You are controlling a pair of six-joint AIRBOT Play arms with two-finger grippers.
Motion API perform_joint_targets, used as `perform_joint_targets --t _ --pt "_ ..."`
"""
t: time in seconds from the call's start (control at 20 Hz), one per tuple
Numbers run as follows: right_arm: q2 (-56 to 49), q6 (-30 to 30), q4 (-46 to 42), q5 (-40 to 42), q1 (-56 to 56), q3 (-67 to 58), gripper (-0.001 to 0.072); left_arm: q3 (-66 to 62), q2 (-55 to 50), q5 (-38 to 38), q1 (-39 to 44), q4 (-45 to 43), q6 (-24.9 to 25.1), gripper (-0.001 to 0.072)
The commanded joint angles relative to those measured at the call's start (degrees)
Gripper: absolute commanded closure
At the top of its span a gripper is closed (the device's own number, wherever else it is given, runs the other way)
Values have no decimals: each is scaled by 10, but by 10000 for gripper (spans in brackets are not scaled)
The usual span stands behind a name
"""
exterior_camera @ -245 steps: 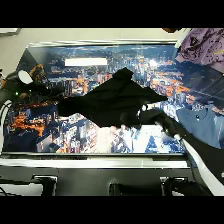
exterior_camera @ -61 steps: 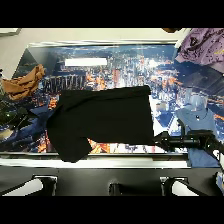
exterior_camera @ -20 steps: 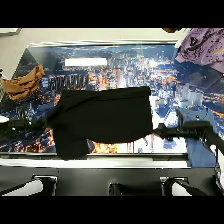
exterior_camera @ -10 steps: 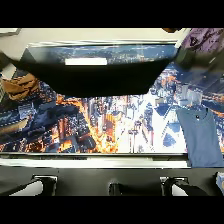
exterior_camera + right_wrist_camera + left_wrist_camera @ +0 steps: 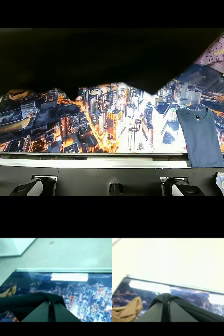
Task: Fold the clothes and pants, and hang the long-sleeved shirts on hangers.
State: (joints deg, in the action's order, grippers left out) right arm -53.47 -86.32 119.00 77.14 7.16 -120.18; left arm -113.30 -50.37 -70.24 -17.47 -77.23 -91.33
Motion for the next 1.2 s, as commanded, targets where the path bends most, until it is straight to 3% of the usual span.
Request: perform_joint_targets --t 0.0,0.1,0.3,0.5,0.7,0.85,1.0,1.15 --pt "35 41 -48 20 0 -9 684 9 45 -34 1 -32 -18 688" --pt "12 42 -55 40 0 -9 684 10 32 -60 1 -31 -14 688" --pt "-94 47 -57 86 0 2 684 19 -65 -128 1 46 59 688" --pt "-232 30 -59 80 0 80 684 85 -214 -123 24 67 102 689" --pt "-388 9 -64 25 0 101 684 125 -400 -39 66 65 106 688" --pt "-490 3 -64 -55 0 101 684 125 -524 66 97 65 106 688" --pt "-563 -4 -63 -111 0 101 684 115 -592 156 112 66 106 688" --pt "-588 -16 -64 -103 0 101 684 101 -613 168 115 66 106 687"
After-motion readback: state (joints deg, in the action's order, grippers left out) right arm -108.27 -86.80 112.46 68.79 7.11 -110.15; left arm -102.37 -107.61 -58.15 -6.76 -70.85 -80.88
